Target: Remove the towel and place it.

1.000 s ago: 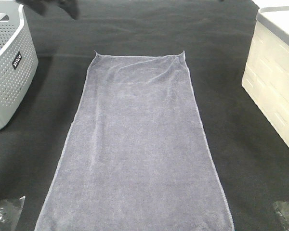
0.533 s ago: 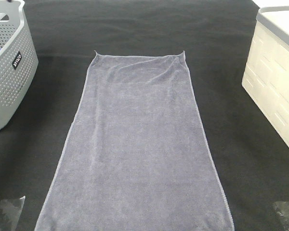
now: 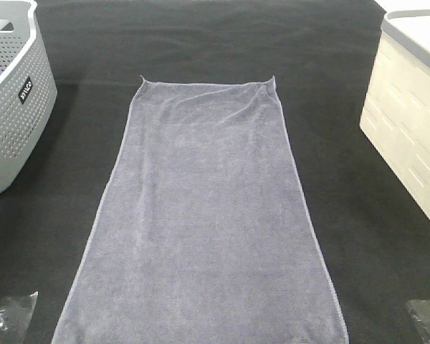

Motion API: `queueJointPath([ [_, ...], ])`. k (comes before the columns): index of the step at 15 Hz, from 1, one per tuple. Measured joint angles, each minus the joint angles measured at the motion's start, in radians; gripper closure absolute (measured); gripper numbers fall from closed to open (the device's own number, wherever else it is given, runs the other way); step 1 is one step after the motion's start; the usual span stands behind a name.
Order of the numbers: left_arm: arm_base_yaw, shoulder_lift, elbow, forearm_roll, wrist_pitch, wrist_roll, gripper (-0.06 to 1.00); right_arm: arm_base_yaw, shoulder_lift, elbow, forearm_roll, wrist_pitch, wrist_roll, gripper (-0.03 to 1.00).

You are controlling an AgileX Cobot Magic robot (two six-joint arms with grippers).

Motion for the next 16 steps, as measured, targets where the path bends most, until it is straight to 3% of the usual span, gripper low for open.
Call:
queueJointPath([
  [4,0.002,-0.345,0.227,-0.021,0.043,-0.002,0.12,0.0,-0.349,0.36,0.0,0.001,0.001,0.15],
  [8,0.002,-0.645,0.356,-0.035,0.127,0.017,0.12,0.0,-0.637,0.602,-0.005,0.002,0.001,0.15],
  [12,0.002,-0.976,0.52,-0.101,0.175,0.051,0.12,0.0,-0.887,0.763,-0.024,0.003,-0.011,0.15],
  [16,0.002,-1.244,0.575,-0.109,0.189,0.129,0.12,0.0,-1.044,0.835,-0.056,0.002,-0.039,0.15],
])
